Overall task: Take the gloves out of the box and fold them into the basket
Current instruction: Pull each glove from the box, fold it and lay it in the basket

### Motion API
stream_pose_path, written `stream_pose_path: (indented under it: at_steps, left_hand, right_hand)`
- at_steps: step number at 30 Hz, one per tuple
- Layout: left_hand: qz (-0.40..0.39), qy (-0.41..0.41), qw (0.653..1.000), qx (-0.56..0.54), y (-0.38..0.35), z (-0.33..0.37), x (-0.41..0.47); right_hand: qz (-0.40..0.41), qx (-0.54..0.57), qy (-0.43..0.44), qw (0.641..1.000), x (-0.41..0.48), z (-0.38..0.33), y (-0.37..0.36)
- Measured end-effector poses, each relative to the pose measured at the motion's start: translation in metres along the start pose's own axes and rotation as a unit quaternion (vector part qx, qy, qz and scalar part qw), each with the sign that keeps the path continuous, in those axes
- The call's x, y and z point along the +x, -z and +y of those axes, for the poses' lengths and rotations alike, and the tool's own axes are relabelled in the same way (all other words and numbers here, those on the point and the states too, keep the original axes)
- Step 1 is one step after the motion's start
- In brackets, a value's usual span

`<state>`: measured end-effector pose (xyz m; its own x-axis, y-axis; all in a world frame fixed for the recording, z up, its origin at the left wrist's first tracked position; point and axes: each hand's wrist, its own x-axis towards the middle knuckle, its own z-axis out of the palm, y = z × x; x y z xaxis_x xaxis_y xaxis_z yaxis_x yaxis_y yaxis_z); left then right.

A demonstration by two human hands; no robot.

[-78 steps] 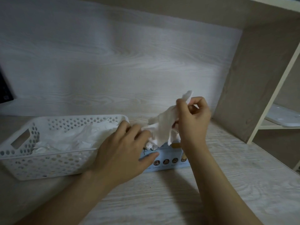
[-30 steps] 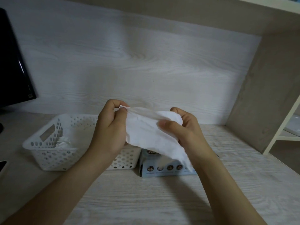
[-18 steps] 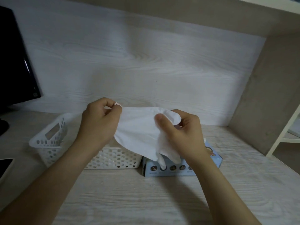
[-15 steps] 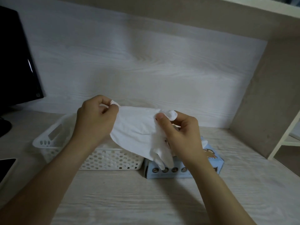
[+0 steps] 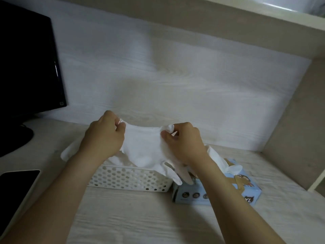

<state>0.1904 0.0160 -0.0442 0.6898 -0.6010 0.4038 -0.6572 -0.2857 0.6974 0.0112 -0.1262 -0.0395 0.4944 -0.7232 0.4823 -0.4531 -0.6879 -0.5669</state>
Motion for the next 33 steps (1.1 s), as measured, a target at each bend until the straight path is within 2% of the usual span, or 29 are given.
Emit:
stream_pose_path:
  at_steps: [2, 8, 10, 13, 15, 16, 18, 20, 22, 25, 29, 33]
  left_hand:
    - [-0.002, 0.001, 1.0, 0.024, 0.002, -0.007, 0.001]
    - [-0.028, 0.015, 0.983, 0.182, 0.008, -0.02, 0.006]
    - [-0.03, 0.028, 0.974, 0.221, 0.008, -0.019, 0.005]
    - [-0.036, 0.036, 0.964, 0.261, 0.01, -0.013, 0.003]
    - [-0.029, 0.0, 0.956, 0.291, 0.009, -0.013, 0.004]
    - [-0.027, -0.029, 0.955, 0.294, 0.007, -0.014, 0.006]
    - [-0.052, -0.064, 0.972, 0.222, 0.004, -0.016, 0.007]
    - [-0.12, -0.054, 0.982, 0.138, 0.004, -0.016, 0.007]
    - [-0.161, -0.047, 0.979, 0.115, 0.004, -0.014, 0.006]
    - [-0.164, -0.036, 0.981, 0.099, 0.006, -0.016, 0.006]
    - [-0.177, -0.025, 0.979, 0.099, 0.005, -0.019, 0.006]
    - [-0.197, -0.022, 0.974, 0.109, 0.002, -0.02, 0.006]
  right_hand:
    - [-0.039, -0.006, -0.006, 0.999, 0.009, -0.005, -0.004]
    - [-0.067, -0.049, -0.009, 0.996, 0.028, -0.02, -0.028]
    - [-0.086, -0.093, -0.002, 0.992, 0.026, -0.025, -0.031]
    - [-0.075, -0.178, 0.062, 0.979, 0.021, -0.028, -0.025]
    - [-0.089, -0.174, 0.119, 0.973, 0.019, -0.03, -0.016]
    - [-0.123, -0.144, 0.143, 0.971, 0.017, -0.032, -0.012]
    - [-0.21, -0.074, 0.188, 0.957, 0.009, -0.039, -0.006]
    - [-0.265, -0.02, 0.215, 0.94, 0.0, -0.045, -0.006]
    - [-0.302, -0.021, 0.221, 0.927, -0.006, -0.048, -0.013]
    - [-0.344, -0.078, 0.204, 0.913, -0.006, -0.049, -0.026]
    - [-0.307, -0.156, 0.231, 0.91, -0.002, -0.053, -0.031]
    - [-0.256, -0.144, 0.26, 0.92, -0.002, -0.061, -0.023]
